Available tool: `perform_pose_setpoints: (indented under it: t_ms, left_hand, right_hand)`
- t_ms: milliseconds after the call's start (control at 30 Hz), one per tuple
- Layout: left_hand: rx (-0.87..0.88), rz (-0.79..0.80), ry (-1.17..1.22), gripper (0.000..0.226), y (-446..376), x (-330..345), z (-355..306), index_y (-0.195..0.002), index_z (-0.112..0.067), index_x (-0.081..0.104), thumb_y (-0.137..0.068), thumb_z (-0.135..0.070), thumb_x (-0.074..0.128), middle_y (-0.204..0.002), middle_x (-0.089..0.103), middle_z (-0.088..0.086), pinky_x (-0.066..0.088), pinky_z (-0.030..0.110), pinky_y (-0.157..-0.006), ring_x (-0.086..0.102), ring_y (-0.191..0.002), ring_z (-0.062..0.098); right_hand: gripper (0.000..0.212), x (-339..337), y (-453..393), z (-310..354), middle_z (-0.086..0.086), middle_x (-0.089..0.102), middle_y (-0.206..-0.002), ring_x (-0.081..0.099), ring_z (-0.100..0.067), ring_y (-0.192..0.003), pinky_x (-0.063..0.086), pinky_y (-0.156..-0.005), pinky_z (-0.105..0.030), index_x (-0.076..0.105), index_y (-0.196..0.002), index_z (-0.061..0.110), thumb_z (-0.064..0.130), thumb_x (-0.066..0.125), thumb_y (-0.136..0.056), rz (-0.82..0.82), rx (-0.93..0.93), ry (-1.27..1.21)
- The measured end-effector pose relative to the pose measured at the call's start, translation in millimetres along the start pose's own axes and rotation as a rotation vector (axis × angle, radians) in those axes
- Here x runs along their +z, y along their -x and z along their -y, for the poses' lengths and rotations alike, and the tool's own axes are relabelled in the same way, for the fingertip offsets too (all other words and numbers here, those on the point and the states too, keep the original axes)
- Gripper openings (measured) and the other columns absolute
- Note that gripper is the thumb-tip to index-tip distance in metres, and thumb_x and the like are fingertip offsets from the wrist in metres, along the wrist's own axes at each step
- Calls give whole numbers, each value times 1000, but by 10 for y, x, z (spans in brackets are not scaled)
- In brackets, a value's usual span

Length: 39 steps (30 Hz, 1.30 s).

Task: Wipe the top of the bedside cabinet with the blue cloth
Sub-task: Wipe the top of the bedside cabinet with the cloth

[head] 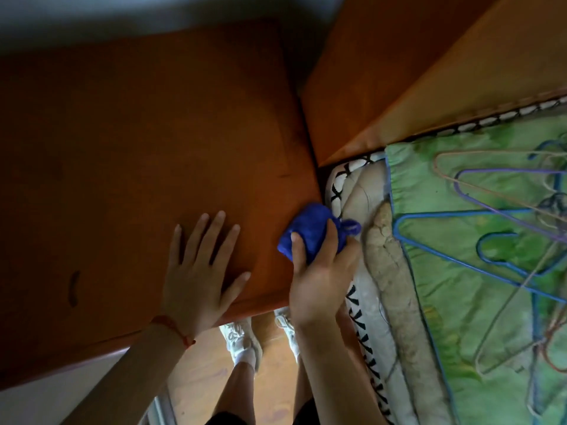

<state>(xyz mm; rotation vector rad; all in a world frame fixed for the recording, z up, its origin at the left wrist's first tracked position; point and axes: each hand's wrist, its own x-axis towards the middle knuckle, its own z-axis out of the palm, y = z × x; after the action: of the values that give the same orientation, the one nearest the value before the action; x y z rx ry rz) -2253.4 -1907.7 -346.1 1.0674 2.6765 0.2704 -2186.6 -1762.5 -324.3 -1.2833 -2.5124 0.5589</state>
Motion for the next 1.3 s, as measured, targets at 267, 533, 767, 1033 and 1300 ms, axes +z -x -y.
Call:
perform_pose_setpoints:
  t_ms: [267,533,767,1033,1300]
  left_hand:
    - [26,13,-42,68,-73,-18,43,-137,-13,36,-90,-61,24,-144,36,19,8,53,-110,24,-134,34]
    - [12,14,-1,66,-100,-43,43,-136,-15,36,-90,-61,25,-145,29,14,8,52,-110,23,-134,32]
    - [-114,-110,14,67,-548,-165,307,-136,-11,36,-89,-58,28,-144,34,21,11,53,-110,22,-134,32]
    - [-107,-145,-18,65,-875,-255,492,-137,-11,37,-87,-53,37,-145,34,19,8,50,-111,21,-136,30]
    - [-107,-100,1,63,-886,-301,505,-138,-13,35,-91,-55,28,-145,34,19,9,52,-111,21,-136,30]
  right_hand:
    - [58,-125,274,-61,-30,55,-99,56,-41,-86,51,-71,-43,54,-116,-2,45,47,-83,61,-21,68]
    - [56,177,-442,352,-30,53,-107,53,-42,-98,49,-81,-49,54,-119,0,43,58,-83,50,-68,22]
    - [55,306,-648,488,-29,55,-99,55,-41,-91,52,-75,-47,57,-114,-2,43,57,-82,20,-103,33]
    - [61,263,-404,529,-27,55,-102,54,-38,-90,51,-74,-43,52,-120,1,48,49,-82,43,-21,35]
    - [60,543,-860,995,-28,51,-112,52,-39,-99,48,-82,-48,47,-125,3,44,56,-84,19,79,-8]
